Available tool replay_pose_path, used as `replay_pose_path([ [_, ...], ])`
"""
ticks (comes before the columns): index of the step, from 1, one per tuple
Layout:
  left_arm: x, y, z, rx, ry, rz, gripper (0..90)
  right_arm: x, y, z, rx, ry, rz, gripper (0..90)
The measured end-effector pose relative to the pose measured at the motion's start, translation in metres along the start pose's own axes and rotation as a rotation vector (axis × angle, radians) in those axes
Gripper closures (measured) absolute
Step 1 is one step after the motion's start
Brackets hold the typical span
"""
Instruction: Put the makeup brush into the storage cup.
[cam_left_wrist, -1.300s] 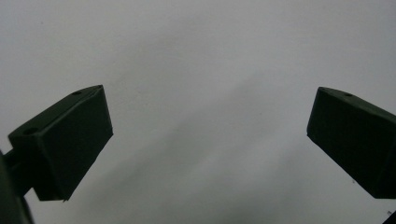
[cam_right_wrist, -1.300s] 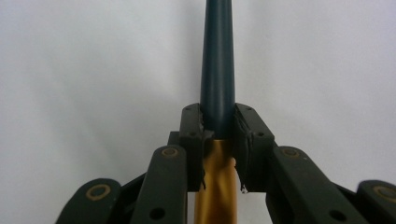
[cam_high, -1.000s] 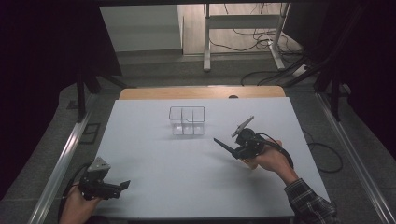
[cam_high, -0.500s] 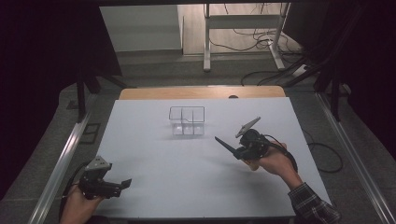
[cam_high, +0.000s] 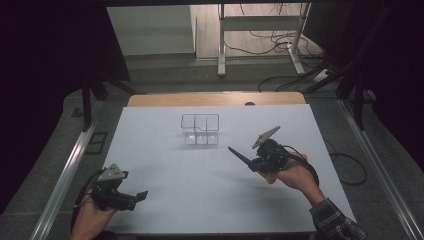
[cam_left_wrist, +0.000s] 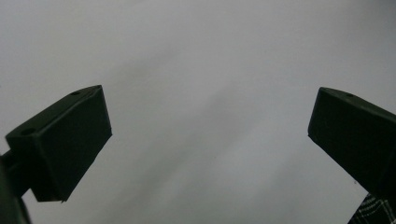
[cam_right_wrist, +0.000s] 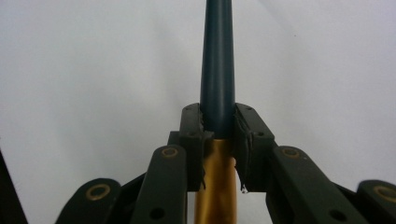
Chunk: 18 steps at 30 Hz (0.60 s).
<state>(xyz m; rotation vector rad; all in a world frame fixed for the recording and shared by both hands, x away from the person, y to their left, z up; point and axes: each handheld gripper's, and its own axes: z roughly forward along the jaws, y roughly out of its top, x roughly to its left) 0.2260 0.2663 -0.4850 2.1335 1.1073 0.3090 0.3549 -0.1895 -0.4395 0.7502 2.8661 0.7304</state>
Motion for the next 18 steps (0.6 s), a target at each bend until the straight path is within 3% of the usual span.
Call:
replay_pose_path([
  [9, -0.007, 0.017, 0.007, -0.045, -0.028, 0.026, 0.0, 0.006, 0.003, -0.002, -0.001, 0.017, -0.015, 73.9],
  [18, -0.02, 0.039, 0.021, -0.039, -0.053, 0.1, 0.0, 0.01, 0.004, -0.004, 0.006, 0.031, -0.025, 73.9],
])
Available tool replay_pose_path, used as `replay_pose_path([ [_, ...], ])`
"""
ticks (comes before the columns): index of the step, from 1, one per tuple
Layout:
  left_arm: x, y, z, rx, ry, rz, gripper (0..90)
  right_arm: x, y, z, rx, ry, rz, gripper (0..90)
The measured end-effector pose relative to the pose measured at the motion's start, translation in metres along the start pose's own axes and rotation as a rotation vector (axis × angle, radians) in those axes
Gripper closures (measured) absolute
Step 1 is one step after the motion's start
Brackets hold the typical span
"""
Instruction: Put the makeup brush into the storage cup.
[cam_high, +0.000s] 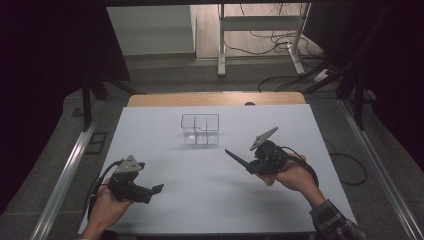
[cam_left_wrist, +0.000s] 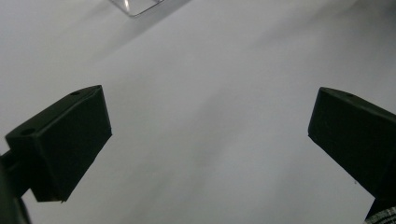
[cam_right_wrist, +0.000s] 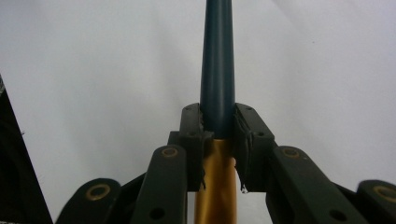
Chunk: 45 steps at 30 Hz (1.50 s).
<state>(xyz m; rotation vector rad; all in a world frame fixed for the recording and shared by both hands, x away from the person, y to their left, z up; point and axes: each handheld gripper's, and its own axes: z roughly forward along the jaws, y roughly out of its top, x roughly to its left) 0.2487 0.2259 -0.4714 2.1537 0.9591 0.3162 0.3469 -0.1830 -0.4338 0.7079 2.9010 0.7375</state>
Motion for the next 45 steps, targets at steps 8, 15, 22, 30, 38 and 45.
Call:
replay_pose_path([
  [8, -0.012, 0.023, 0.017, -0.001, -0.044, 0.064, 0.0, 0.005, 0.003, 0.002, 0.01, 0.016, -0.013, 73.9],
  [15, -0.021, 0.039, 0.032, 0.017, -0.08, 0.121, 0.0, 0.008, 0.005, 0.004, 0.019, 0.028, -0.02, 73.9],
  [22, -0.026, 0.05, 0.042, 0.018, -0.104, 0.152, 0.0, 0.011, 0.007, 0.006, 0.023, 0.041, -0.031, 73.9],
  [30, -0.034, 0.06, 0.054, 0.031, -0.117, 0.182, 0.0, 0.016, 0.011, 0.008, 0.031, 0.052, -0.042, 73.9],
  [38, -0.042, 0.07, 0.066, 0.039, -0.128, 0.218, 0.0, 0.02, 0.015, 0.01, 0.032, 0.07, -0.057, 73.9],
  [45, -0.047, 0.077, 0.076, 0.055, -0.138, 0.247, 0.6, 0.024, 0.018, 0.013, 0.044, 0.085, -0.068, 73.9],
])
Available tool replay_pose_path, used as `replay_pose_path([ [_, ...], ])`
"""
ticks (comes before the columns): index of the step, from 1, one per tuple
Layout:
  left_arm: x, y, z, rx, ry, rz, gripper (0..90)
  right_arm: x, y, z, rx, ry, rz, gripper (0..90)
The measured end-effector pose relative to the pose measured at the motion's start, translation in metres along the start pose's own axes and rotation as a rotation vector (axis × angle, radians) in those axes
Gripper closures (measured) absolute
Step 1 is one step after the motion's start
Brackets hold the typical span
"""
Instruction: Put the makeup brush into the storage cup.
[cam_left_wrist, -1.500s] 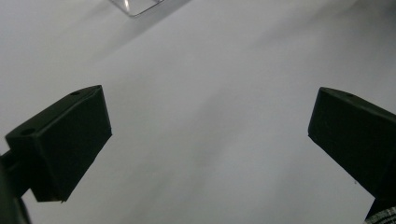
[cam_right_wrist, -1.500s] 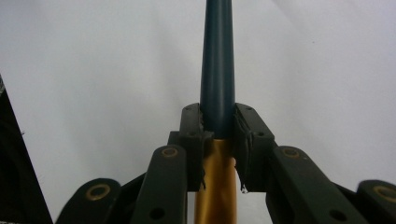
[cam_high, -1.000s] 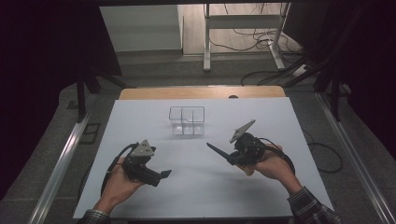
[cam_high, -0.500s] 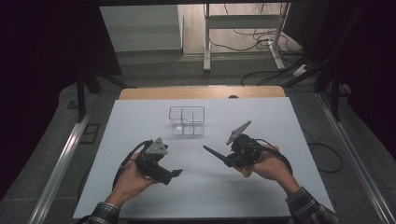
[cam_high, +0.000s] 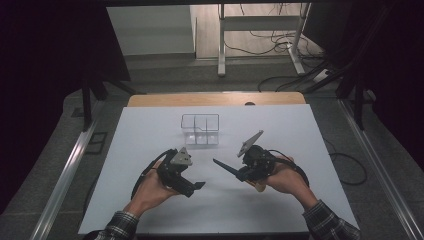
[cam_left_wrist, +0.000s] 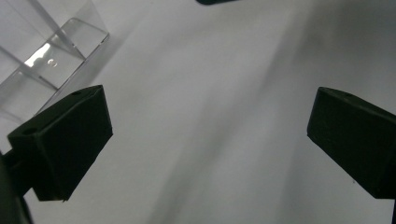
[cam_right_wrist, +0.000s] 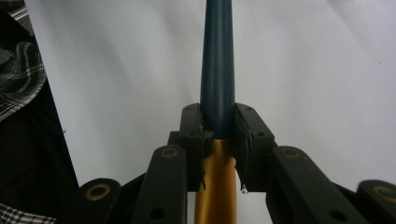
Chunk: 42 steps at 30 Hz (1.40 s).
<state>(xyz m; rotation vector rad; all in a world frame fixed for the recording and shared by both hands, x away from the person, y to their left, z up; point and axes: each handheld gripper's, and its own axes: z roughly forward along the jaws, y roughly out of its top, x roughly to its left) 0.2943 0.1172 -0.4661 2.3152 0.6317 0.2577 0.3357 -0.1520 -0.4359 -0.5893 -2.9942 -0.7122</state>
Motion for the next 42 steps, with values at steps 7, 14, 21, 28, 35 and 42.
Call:
replay_pose_path([
  [7, -0.002, 0.008, 0.01, 0.018, -0.01, 0.04, 1.1, 0.005, 0.005, 0.004, 0.007, 0.021, -0.014, 73.9],
  [14, -0.004, 0.015, 0.02, 0.032, -0.015, 0.074, 2.3, 0.01, 0.011, 0.008, 0.02, 0.041, -0.022, 73.9],
  [21, -0.008, 0.021, 0.028, 0.039, -0.02, 0.109, 4.9, 0.013, 0.015, 0.011, 0.034, 0.059, -0.033, 73.9],
  [28, -0.011, 0.024, 0.032, 0.047, -0.006, 0.145, 10.0, 0.016, 0.017, 0.014, 0.047, 0.08, -0.037, 73.9],
  [35, -0.015, 0.025, 0.036, 0.065, 0.002, 0.196, 18.0, 0.019, 0.019, 0.016, 0.062, 0.097, -0.045, 73.9],
  [42, -0.021, 0.025, 0.037, 0.075, 0.005, 0.255, 28.4, 0.02, 0.019, 0.018, 0.079, 0.108, -0.052, 73.9],
])
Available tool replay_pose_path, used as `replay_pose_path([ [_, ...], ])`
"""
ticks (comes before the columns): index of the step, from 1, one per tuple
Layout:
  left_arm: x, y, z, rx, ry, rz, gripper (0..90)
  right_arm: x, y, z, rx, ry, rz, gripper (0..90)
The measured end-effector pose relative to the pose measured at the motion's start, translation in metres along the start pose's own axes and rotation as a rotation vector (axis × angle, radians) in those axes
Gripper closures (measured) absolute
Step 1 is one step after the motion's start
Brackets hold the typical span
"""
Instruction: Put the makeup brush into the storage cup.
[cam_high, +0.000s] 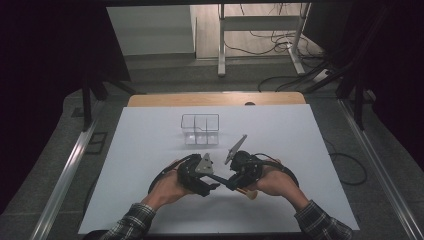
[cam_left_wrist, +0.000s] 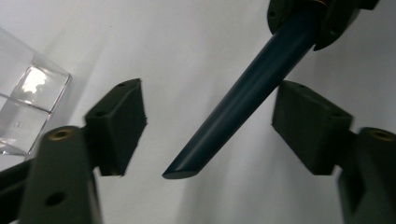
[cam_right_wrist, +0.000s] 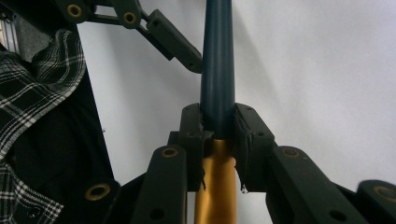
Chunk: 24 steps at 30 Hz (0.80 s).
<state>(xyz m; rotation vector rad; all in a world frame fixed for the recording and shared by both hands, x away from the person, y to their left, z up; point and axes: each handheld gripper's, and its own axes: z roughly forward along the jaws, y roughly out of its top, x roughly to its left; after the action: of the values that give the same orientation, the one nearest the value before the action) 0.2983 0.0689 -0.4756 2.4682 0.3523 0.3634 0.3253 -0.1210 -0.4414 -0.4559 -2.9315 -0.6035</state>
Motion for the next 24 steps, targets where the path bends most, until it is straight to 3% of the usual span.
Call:
replay_pose_path([
  [8, -0.005, 0.0, 0.001, 0.003, 0.002, 0.043, 39.1, 0.001, 0.0, 0.004, 0.023, 0.015, -0.002, 73.9],
  [13, -0.012, 0.0, 0.002, 0.024, -0.014, 0.117, 59.0, 0.001, 0.0, 0.004, 0.032, 0.016, -0.008, 73.6],
  [15, -0.014, 0.0, 0.004, 0.054, -0.053, 0.165, 66.6, 0.002, 0.0, 0.005, 0.037, 0.008, -0.023, 71.8],
  [16, -0.016, -0.001, 0.004, 0.054, -0.09, 0.185, 72.6, 0.002, 0.0, 0.005, 0.035, -0.009, -0.04, 67.9],
  [17, -0.019, 0.001, 0.003, 0.053, -0.085, 0.18, 78.6, 0.001, -0.001, 0.004, 0.015, -0.04, -0.046, 61.5],
  [18, -0.018, 0.002, 0.002, 0.058, -0.101, 0.171, 78.7, -0.001, -0.001, 0.003, -0.008, -0.032, -0.029, 56.6],
  [19, -0.017, 0.003, 0.002, 0.051, -0.116, 0.154, 78.8, -0.004, -0.001, 0.003, -0.028, -0.004, -0.017, 39.8],
  [20, -0.014, 0.002, 0.001, 0.043, -0.106, 0.141, 78.8, -0.005, -0.001, 0.003, -0.044, -0.016, -0.015, 31.4],
  [21, -0.011, 0.001, 0.001, 0.044, -0.122, 0.12, 78.8, -0.006, -0.002, 0.003, -0.056, -0.044, -0.026, 25.4],
  [24, -0.006, -0.002, 0.0, 0.064, -0.108, 0.084, 78.8, -0.007, -0.004, 0.003, -0.083, -0.076, -0.066, 14.4],
])
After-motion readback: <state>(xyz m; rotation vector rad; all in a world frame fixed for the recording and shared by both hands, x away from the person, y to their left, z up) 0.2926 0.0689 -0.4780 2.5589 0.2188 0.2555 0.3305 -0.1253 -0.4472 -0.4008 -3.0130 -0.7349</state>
